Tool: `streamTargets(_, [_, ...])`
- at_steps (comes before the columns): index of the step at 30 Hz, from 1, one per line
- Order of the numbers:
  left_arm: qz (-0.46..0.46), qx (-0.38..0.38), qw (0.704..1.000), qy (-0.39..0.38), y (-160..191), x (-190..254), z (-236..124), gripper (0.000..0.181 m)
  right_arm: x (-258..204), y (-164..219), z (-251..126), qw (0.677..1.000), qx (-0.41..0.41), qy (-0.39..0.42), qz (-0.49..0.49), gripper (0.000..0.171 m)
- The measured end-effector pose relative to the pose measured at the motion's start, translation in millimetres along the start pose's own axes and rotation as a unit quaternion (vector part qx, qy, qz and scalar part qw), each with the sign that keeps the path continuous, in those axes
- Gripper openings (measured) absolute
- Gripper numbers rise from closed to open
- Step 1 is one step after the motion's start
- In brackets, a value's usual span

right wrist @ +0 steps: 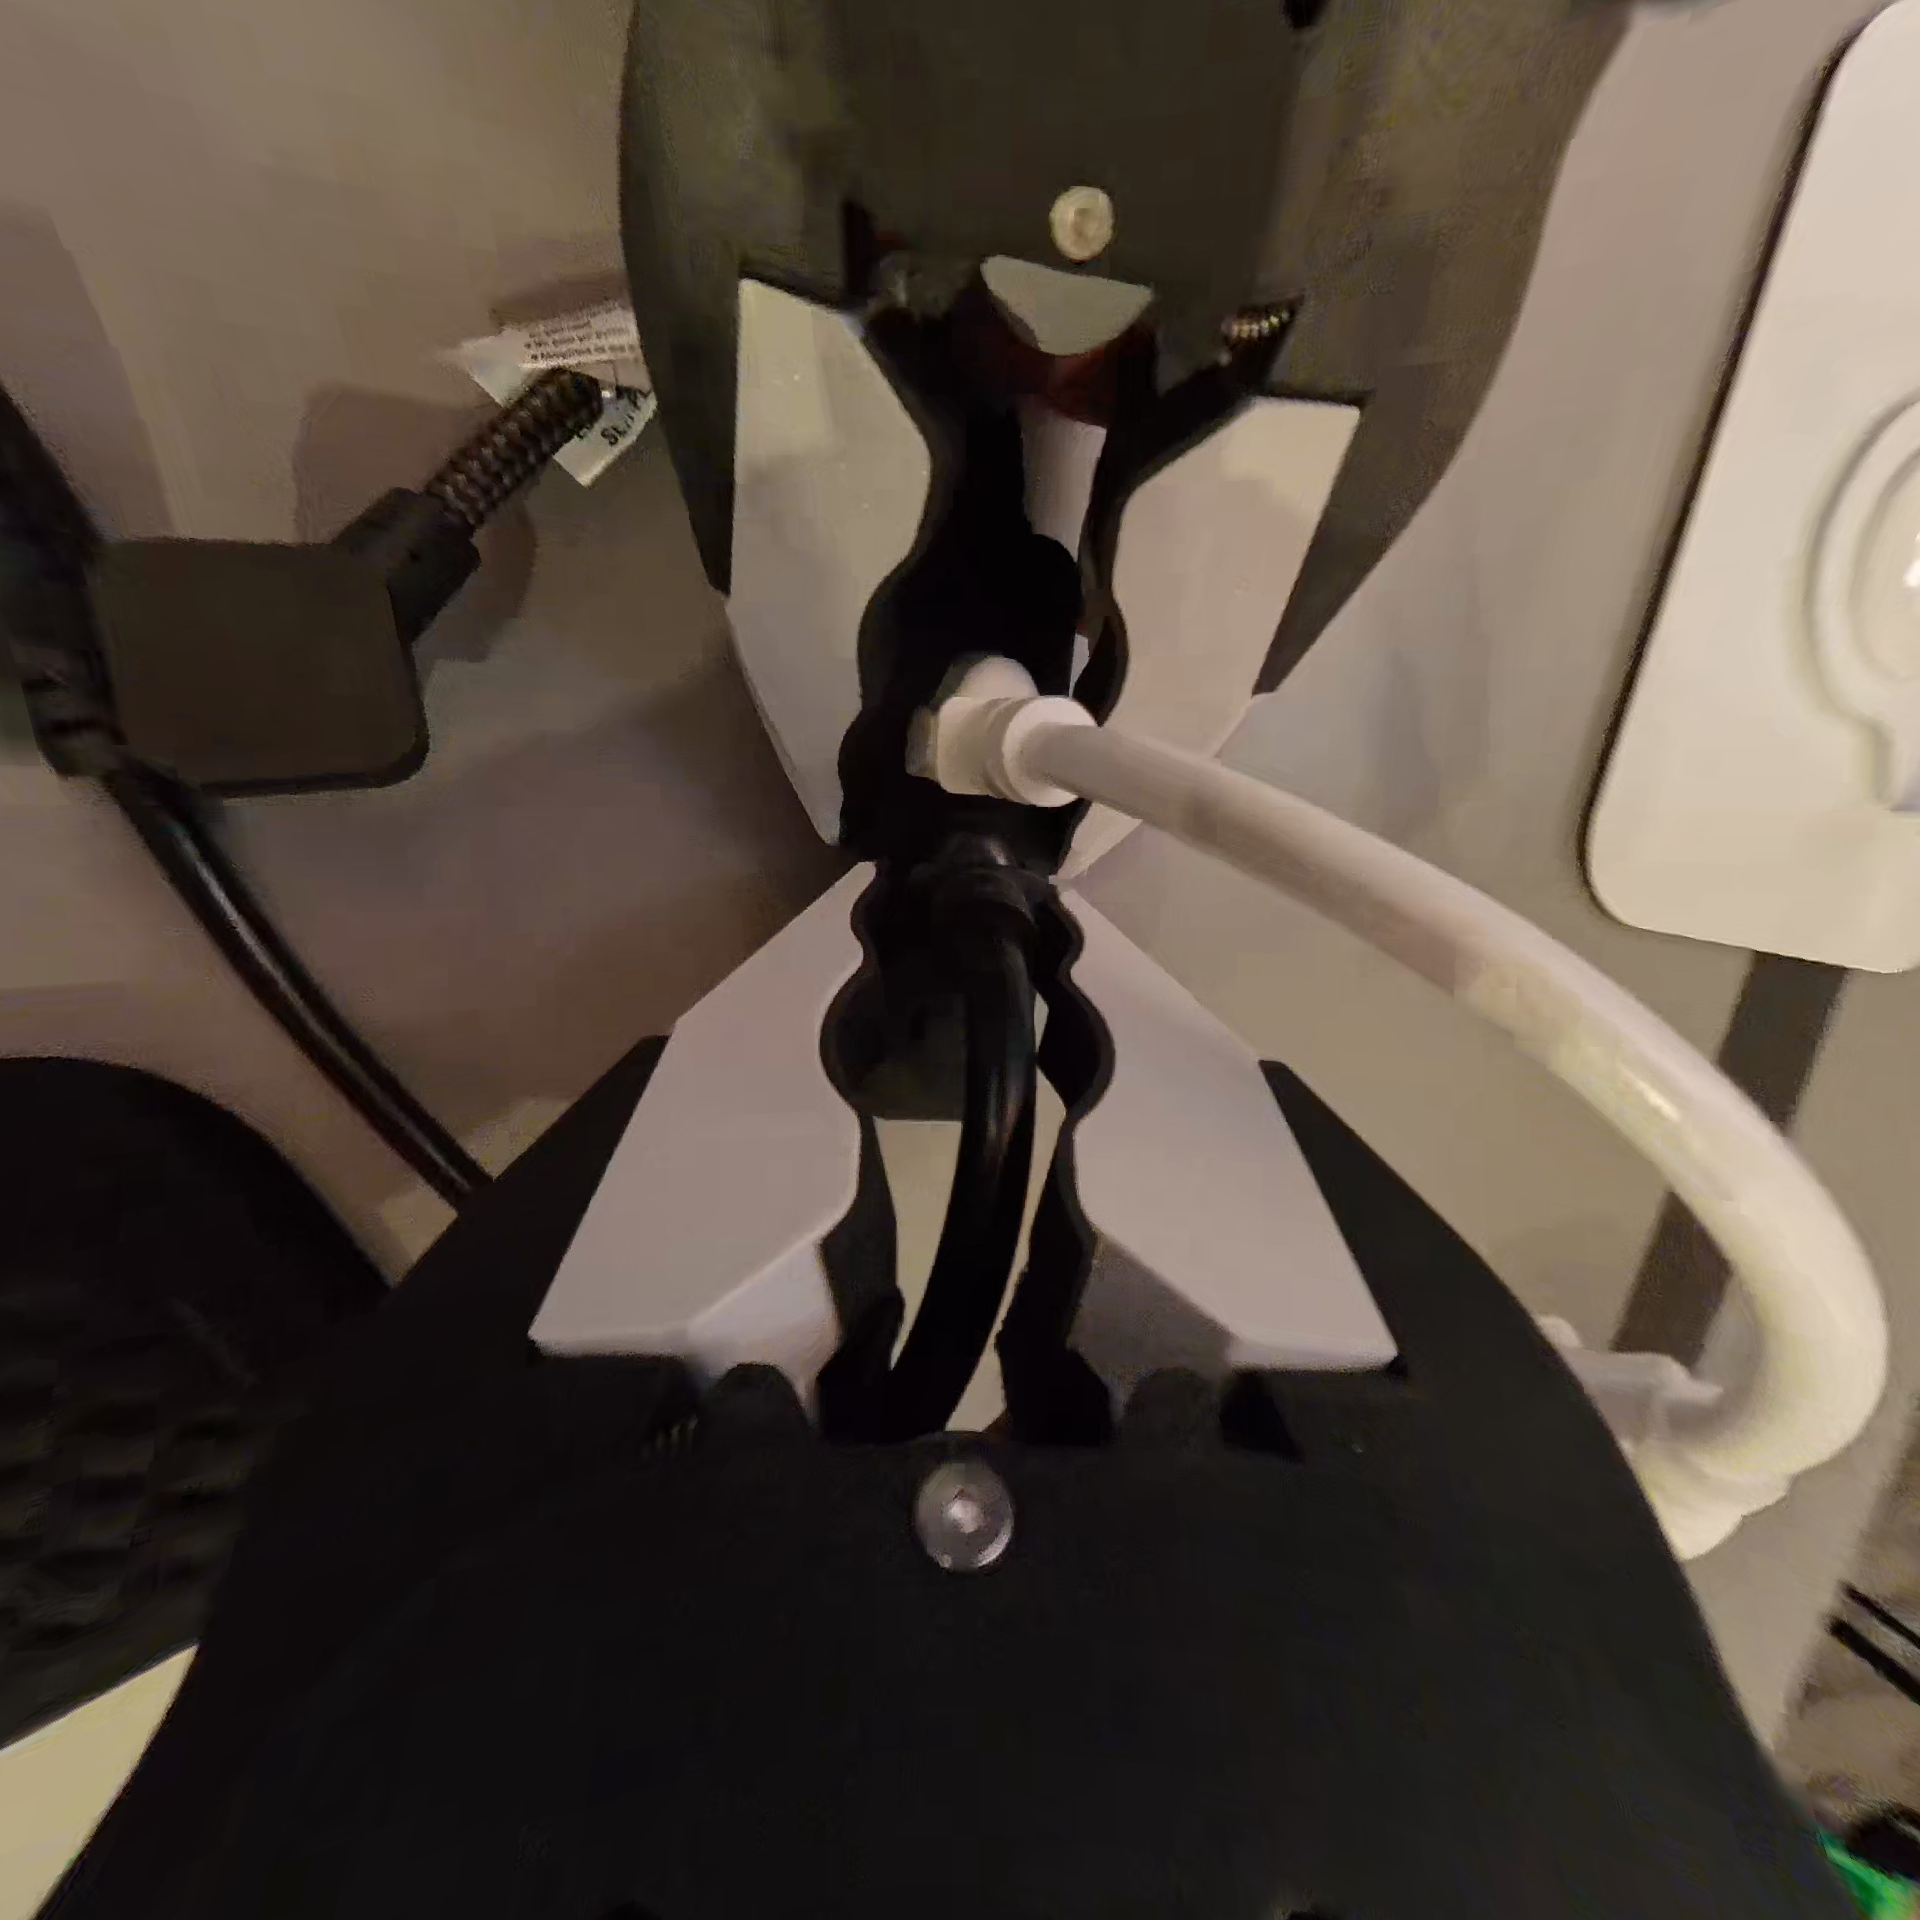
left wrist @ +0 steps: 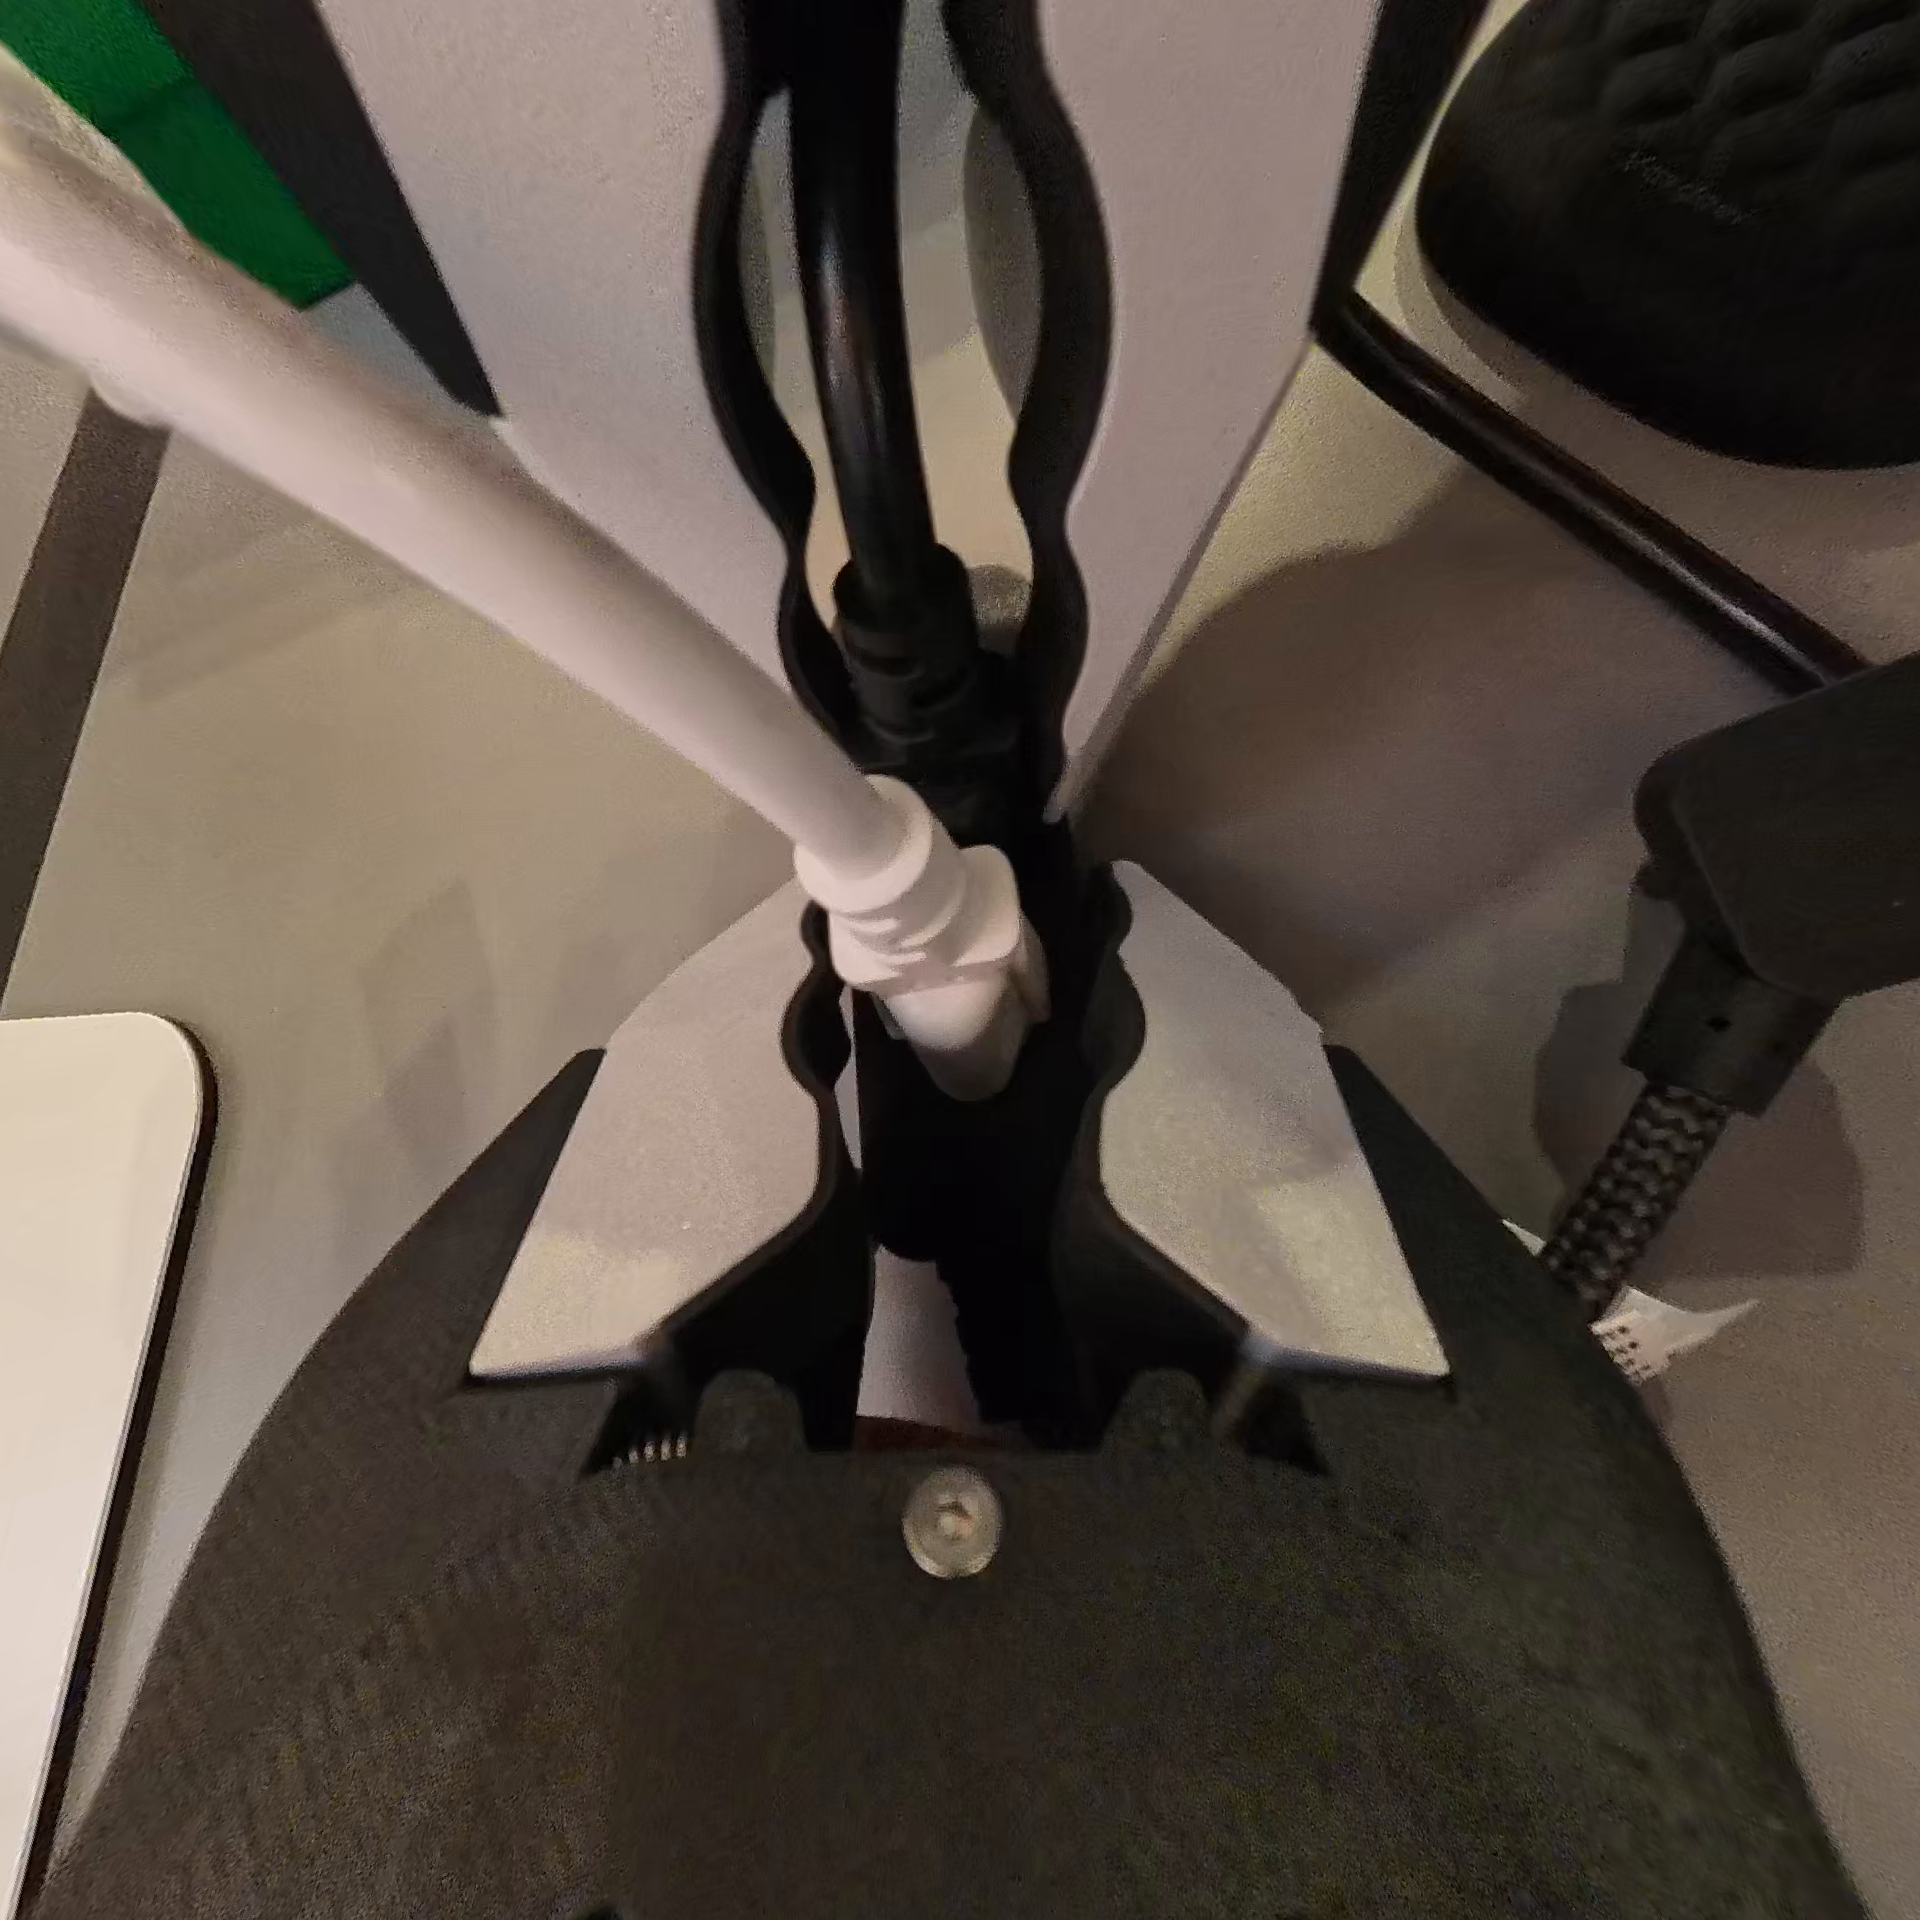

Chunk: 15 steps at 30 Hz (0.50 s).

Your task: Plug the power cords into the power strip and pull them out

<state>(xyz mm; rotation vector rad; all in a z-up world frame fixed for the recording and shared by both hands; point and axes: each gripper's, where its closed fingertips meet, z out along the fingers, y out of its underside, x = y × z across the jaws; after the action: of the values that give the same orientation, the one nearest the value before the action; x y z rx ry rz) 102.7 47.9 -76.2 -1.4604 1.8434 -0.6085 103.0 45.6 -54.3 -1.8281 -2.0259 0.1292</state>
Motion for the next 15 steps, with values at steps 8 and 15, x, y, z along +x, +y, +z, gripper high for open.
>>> streamTargets(8, [0.002,-0.003,1.0,0.005,0.7,0.7,0.2,0.043,1.4,-0.9,0.2,0.98,0.046,-0.138,0.136,0.021])
streamTargets(15, [0.002,-0.01,1.0,-0.002,3.0,-1.8,0.9,0.044,2.7,-1.3,0.0,0.992,0.039,-0.091,0.082,0.02])
